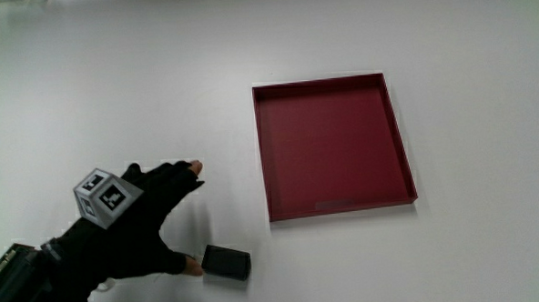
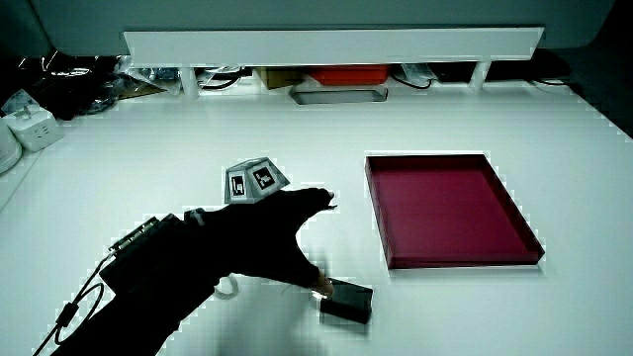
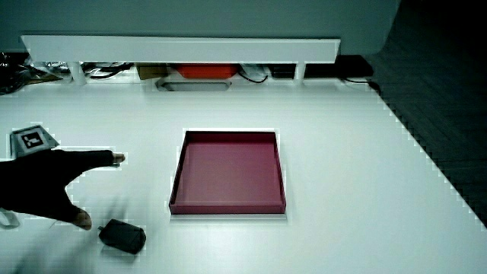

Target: Pick charger from desk

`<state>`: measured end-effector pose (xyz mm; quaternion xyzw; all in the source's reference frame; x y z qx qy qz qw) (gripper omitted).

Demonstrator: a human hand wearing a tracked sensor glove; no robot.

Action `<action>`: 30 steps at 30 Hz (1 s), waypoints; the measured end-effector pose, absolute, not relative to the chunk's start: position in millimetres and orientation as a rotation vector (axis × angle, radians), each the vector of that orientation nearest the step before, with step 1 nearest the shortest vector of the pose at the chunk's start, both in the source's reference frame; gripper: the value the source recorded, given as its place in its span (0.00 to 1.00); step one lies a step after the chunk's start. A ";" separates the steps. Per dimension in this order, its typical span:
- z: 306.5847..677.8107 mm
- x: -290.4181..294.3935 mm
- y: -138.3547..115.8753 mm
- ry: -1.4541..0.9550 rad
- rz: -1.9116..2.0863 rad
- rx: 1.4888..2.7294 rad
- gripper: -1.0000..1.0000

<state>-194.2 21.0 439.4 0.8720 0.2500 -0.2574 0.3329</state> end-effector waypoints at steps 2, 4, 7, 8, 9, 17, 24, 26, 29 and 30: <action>447.3 -189.9 26.7 0.705 -0.676 2.268 0.50; 459.5 -186.4 33.8 0.682 -0.736 2.224 0.50; 466.8 -178.9 41.3 0.651 -0.720 2.177 0.50; 465.2 -175.4 42.7 0.692 -0.660 2.206 0.50; 468.6 -174.0 45.6 0.661 -0.693 2.177 0.50; 480.5 -158.3 62.4 0.658 -0.676 2.155 0.50; 487.8 -150.6 74.9 0.684 -0.677 2.140 0.50; 484.7 -148.8 74.4 0.701 -0.671 2.151 0.50; 487.4 -149.0 76.0 0.681 -0.685 2.136 0.52; 488.0 -148.8 76.7 0.683 -0.690 2.137 0.54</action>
